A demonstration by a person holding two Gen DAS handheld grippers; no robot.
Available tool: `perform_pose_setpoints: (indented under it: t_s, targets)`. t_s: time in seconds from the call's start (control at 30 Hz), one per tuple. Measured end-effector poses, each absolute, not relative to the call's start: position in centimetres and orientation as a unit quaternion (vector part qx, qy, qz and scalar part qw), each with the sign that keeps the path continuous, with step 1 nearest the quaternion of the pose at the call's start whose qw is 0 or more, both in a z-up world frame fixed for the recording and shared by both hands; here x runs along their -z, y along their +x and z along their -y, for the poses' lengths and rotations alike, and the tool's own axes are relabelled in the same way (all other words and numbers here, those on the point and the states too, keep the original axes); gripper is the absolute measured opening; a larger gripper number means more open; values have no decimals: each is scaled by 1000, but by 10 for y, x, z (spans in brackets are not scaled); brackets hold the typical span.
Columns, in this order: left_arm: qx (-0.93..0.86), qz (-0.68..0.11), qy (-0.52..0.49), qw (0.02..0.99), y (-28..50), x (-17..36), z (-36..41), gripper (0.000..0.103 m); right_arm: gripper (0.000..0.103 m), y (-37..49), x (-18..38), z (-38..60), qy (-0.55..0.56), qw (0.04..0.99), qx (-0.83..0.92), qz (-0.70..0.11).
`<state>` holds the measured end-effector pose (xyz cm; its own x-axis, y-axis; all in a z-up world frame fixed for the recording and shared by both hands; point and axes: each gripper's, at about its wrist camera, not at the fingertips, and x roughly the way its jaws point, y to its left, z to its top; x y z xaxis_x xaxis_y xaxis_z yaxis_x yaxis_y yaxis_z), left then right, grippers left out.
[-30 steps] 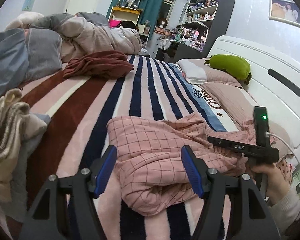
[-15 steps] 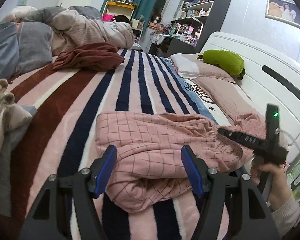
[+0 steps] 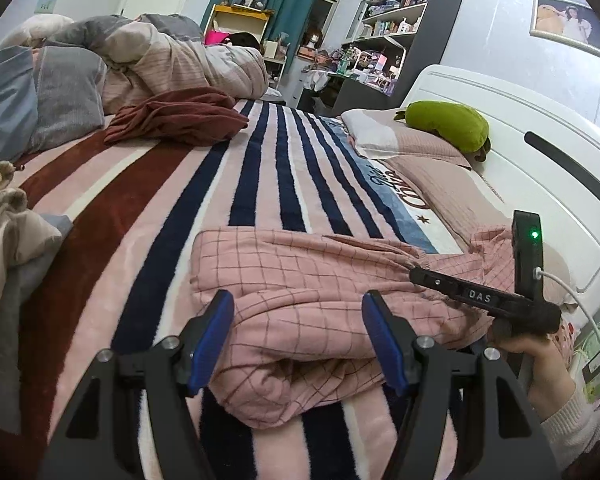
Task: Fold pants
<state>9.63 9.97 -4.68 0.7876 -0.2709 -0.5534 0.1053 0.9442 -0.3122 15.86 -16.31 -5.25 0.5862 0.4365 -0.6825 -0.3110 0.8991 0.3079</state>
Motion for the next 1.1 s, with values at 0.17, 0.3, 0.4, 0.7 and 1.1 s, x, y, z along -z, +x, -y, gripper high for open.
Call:
perform_pose_setpoints:
  t_s: [0.17,0.3,0.4,0.7,1.1]
  targets:
    - [106,-298,-133,939,87,37,-98,63,54,123,16,207,56,926,-143,-346]
    - [107,-293,-136,940,82,32,-95,63,63,94,-13,267,39,951,-34,-304]
    - [110,-290,-135,941,81,28,-89,63,63,85,-22,314,30,950,40,-309]
    - [91,-294,-138,941,89,28,-64,63,66,88,5,354,-23,949,64,-308]
    - [61,-308,-119,942,101,31,-53,65,13,133,18,345,-75,950,34,-302]
